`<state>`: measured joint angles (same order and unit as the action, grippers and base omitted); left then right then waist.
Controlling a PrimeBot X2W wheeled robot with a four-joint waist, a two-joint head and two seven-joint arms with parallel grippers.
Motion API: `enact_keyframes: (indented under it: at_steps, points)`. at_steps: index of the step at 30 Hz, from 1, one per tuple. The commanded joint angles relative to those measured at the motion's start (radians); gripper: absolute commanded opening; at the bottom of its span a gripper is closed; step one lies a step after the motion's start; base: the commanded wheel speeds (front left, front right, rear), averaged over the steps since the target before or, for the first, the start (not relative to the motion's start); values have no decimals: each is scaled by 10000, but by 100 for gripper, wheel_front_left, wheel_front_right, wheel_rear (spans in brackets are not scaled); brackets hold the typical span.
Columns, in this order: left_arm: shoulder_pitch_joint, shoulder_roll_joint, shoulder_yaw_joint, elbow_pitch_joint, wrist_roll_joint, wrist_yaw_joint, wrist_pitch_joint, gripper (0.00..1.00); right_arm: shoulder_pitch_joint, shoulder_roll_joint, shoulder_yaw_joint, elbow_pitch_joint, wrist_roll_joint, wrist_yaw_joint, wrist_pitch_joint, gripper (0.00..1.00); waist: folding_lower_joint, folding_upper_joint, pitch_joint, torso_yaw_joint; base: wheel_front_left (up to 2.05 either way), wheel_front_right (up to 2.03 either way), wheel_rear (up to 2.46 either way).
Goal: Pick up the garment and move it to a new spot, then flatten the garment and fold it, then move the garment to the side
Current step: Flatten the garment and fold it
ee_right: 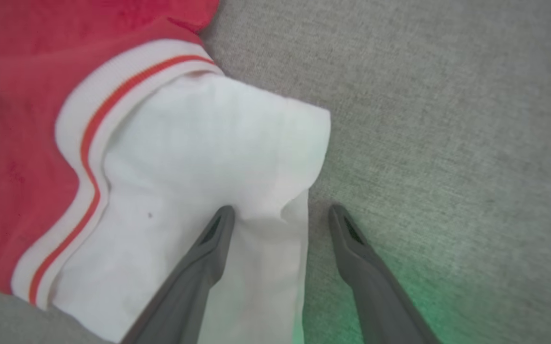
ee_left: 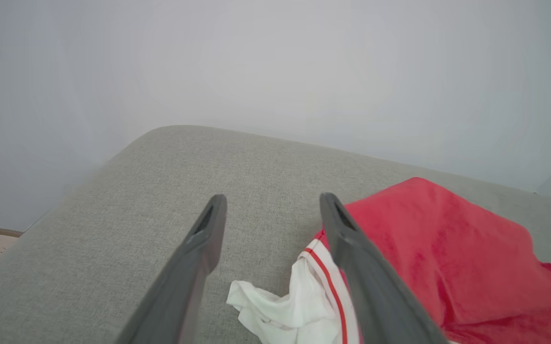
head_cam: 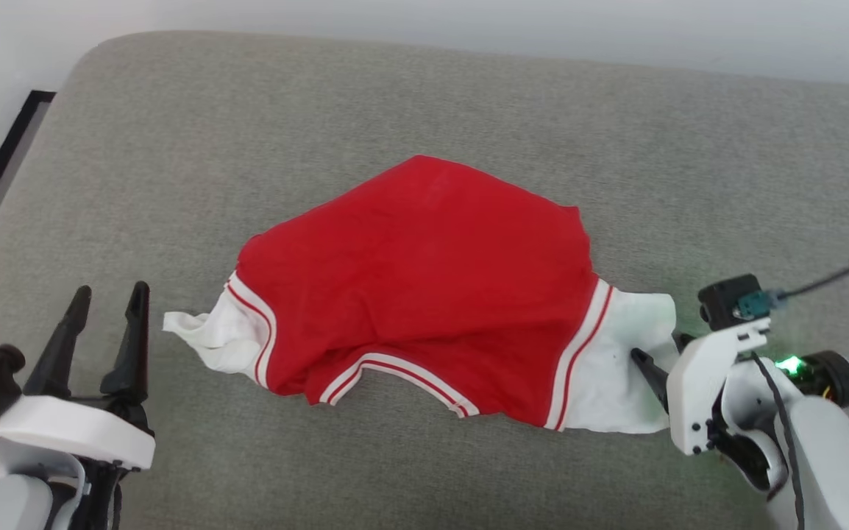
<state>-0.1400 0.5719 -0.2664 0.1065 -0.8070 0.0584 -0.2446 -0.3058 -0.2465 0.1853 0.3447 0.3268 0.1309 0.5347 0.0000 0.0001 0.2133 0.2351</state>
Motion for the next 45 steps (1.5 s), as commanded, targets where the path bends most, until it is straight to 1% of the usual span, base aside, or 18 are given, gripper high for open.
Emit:
enact_keyframes:
  at_steps: [1,2,3,4,5,8,12,14,18,23,28,32,33,34,35,39,45]
  points:
    - [115,-59,86,-61,138,19,-92,100,20,-6,317,595,-66,-4,350,100,0,-1,3,97,0,0,0]
    - [176,-147,149,-101,117,-12,-121,100,-51,21,416,870,59,-4,491,100,0,-1,-1,127,0,0,0]
    - [238,-224,224,-126,128,-13,-148,100,-133,61,506,1133,179,-4,604,86,0,-1,-8,145,0,0,0]
    - [269,-253,279,-167,215,-36,-162,100,-251,22,633,1285,224,-4,612,11,0,-1,-15,169,0,0,0]
    - [298,-313,348,-196,247,-48,-180,100,-339,5,705,1443,317,-4,629,0,0,-1,-32,195,0,0,0]
    - [504,-488,538,-269,425,-88,-197,100,-584,-95,822,1568,586,-4,571,0,0,-1,-118,210,0,0,0]
    - [795,-676,839,-314,523,-179,-215,100,-893,-505,703,1325,929,-10,635,0,0,-1,-294,150,0,0,0]
    - [924,-756,957,-321,529,-251,-215,100,-957,-837,489,1080,1005,-19,695,0,0,-1,-386,108,0,0,0]
    - [1158,-801,1172,-311,677,-352,-215,100,-912,-1218,58,555,1167,-13,916,0,0,-1,-562,3,0,0,0]
    - [1270,-849,1189,-331,803,-437,-216,100,-622,-1750,-930,332,1019,-13,1389,0,0,-1,-686,-56,0,0,0]
    - [1209,-859,1118,-253,879,-526,-215,100,-477,-1908,-1675,682,800,-13,1709,0,0,-1,-721,-64,0,0,0]
    - [1105,-854,957,-155,929,-661,-181,100,-515,-1686,-2073,1286,621,-13,1590,0,0,-1,-735,-61,0,0,0]
    - [1078,-844,897,-135,932,-702,-139,100,-571,-1672,-2080,1395,551,-13,1542,9,0,-1,-743,-63,0,0,0]
    - [1046,-836,850,-110,940,-742,-94,100,-642,-1645,-2109,1476,499,-13,1450,49,0,-1,-747,-74,0,0,0]
    - [1006,-823,782,-104,959,-775,-53,100,-703,-1578,-2096,1544,471,-13,1369,100,0,-1,-752,-91,0,0,0]
    - [904,-707,456,-77,1087,-952,287,100,-800,-1433,-2144,1508,330,-13,1208,100,0,-1,-764,-221,0,0,0]
    - [598,-431,-7,-89,1162,-1148,1021,100,-767,-1286,-2474,534,372,-11,506,100,0,-1,-700,-639,0,0,0]
